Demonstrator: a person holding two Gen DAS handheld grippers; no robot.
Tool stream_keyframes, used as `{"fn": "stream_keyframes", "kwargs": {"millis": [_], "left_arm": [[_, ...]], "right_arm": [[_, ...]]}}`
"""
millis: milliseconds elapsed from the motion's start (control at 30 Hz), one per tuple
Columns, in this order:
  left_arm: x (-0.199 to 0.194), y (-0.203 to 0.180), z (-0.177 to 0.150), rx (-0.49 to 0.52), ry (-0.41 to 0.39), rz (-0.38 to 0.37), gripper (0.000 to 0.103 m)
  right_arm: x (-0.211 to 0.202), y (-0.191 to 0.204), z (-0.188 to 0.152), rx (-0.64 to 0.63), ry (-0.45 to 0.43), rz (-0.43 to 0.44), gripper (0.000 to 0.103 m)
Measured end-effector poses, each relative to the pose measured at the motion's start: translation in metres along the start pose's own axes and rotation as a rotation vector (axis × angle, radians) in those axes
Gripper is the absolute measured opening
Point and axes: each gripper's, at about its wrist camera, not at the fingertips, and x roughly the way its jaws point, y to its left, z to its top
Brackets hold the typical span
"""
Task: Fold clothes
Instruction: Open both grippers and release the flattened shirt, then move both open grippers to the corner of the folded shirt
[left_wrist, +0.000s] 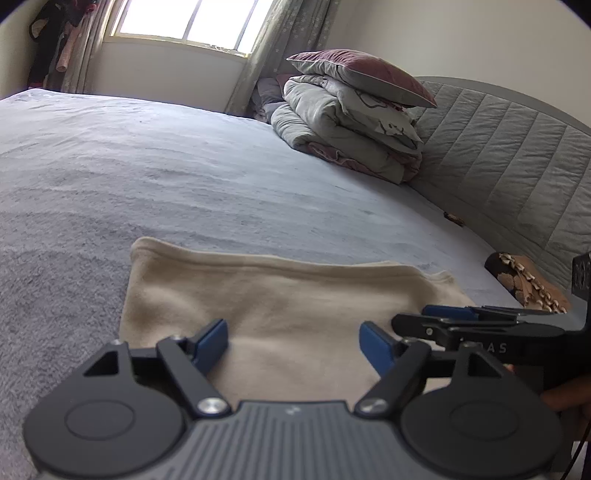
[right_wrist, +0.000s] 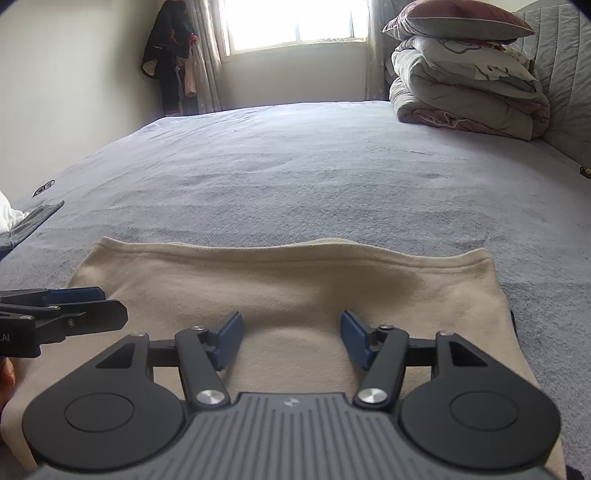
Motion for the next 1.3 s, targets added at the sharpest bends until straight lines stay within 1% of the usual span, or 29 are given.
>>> {"fn": "stream_keyframes", "kwargs": {"millis": [67, 167, 267, 367, 433, 567, 667, 700, 733, 800, 867, 900, 967, 1033, 1100, 1167, 1233, 1300], "left_arm": [[0.000, -0.001, 0.000, 0.008, 0.004, -0.005, 0.086], [-0.001, -0.003, 0.001, 0.020, 0.013, -0.006, 0.088], [-0.004, -0.001, 0.007, 0.010, 0.037, -0.013, 0.088], [-0.011, 0.007, 0.016, -0.019, 0.070, -0.018, 0.088], [-0.016, 0.014, 0.021, -0.041, 0.072, 0.003, 0.088], [-0.025, 0.033, 0.027, -0.091, 0.079, 0.051, 0.088], [-0.030, 0.050, 0.030, -0.138, 0.096, 0.110, 0.088], [-0.031, 0.056, 0.031, -0.169, 0.102, 0.112, 0.088], [-0.031, 0.063, 0.031, -0.204, 0.108, 0.109, 0.087], [-0.032, 0.075, 0.031, -0.280, 0.111, 0.076, 0.086], [-0.031, 0.082, 0.030, -0.332, 0.110, 0.041, 0.083], [-0.029, 0.084, 0.029, -0.347, 0.109, 0.028, 0.083], [-0.027, 0.086, 0.027, -0.368, 0.110, 0.011, 0.082], [-0.023, 0.086, 0.025, -0.379, 0.115, 0.010, 0.081], [-0.022, 0.084, 0.025, -0.377, 0.117, 0.009, 0.081], [-0.021, 0.082, 0.024, -0.381, 0.123, -0.004, 0.079], [-0.020, 0.082, 0.023, -0.391, 0.132, -0.019, 0.079], [-0.019, 0.080, 0.023, -0.388, 0.137, -0.020, 0.079]], "right_arm": [[0.000, 0.001, 0.000, -0.003, 0.003, 0.003, 0.067], [-0.001, 0.002, 0.002, -0.028, 0.023, 0.014, 0.071], [-0.005, 0.000, 0.006, -0.056, 0.060, 0.023, 0.072], [-0.014, -0.012, 0.009, -0.051, 0.081, 0.023, 0.072], [-0.020, -0.021, 0.011, -0.046, 0.084, -0.003, 0.072], [-0.026, -0.043, 0.014, -0.021, 0.101, -0.087, 0.073], [-0.029, -0.062, 0.015, 0.068, 0.119, -0.109, 0.073], [-0.030, -0.066, 0.016, 0.088, 0.118, -0.109, 0.073], [-0.032, -0.069, 0.016, 0.104, 0.116, -0.107, 0.073], [-0.034, -0.074, 0.017, 0.135, 0.112, -0.102, 0.073], [-0.037, -0.079, 0.018, 0.166, 0.107, -0.097, 0.073], [-0.038, -0.080, 0.018, 0.161, 0.104, -0.104, 0.073], [-0.040, -0.082, 0.020, 0.142, 0.102, -0.128, 0.073], [-0.040, -0.086, 0.020, 0.144, 0.107, -0.146, 0.073], [-0.037, -0.093, 0.018, 0.165, 0.121, -0.153, 0.073], [-0.032, -0.099, 0.016, 0.190, 0.138, -0.163, 0.073], [-0.027, -0.102, 0.012, 0.222, 0.162, -0.171, 0.073], [-0.025, -0.104, 0.010, 0.246, 0.168, -0.169, 0.075]]}}
